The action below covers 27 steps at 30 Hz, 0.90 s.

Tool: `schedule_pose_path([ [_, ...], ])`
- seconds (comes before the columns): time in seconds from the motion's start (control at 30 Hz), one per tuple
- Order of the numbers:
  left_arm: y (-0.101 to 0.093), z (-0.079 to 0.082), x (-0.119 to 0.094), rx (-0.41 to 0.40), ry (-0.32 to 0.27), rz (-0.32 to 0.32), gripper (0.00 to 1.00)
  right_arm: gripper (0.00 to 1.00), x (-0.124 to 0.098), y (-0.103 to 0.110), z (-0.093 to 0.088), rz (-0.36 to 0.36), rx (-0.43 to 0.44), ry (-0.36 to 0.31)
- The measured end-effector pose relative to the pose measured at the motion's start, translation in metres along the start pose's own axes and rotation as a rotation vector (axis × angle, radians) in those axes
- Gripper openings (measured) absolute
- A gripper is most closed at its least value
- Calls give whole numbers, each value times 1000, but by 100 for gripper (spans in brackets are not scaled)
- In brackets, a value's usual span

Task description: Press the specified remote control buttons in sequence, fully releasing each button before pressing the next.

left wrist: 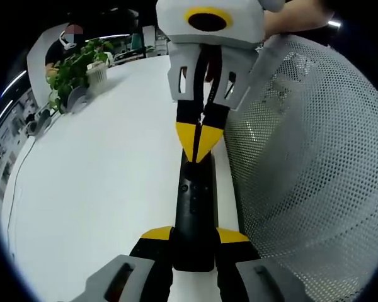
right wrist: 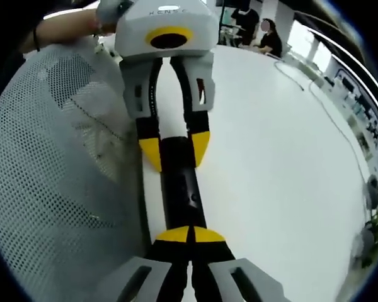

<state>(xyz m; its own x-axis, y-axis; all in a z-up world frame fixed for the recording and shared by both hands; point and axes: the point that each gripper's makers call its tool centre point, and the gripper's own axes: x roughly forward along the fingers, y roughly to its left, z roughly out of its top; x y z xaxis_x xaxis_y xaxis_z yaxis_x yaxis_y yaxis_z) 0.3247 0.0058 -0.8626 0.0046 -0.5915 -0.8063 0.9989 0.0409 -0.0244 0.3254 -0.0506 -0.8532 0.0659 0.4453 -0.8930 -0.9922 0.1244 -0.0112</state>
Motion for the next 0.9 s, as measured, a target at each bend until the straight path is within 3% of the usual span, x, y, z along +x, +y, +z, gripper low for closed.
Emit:
schedule_pose_path([
  [0.23, 0, 0, 0, -2, -1, -1, 25, 0, 4, 4, 9, 24, 6, -25],
  [0.3, 0, 0, 0, -2, -2, -1, 25, 0, 6, 3, 8, 12, -52, -4],
  [0.47, 0, 0, 0, -1, -1, -1, 25, 0, 6, 5, 7, 3, -61, 19],
  [0.6, 0, 0, 0, 0, -1, -2, 25, 0, 6, 2, 7, 14, 4, 8],
  [0.9, 0, 0, 0, -2, -3, -3, 25, 0, 5, 1, 13, 12, 44, -29],
])
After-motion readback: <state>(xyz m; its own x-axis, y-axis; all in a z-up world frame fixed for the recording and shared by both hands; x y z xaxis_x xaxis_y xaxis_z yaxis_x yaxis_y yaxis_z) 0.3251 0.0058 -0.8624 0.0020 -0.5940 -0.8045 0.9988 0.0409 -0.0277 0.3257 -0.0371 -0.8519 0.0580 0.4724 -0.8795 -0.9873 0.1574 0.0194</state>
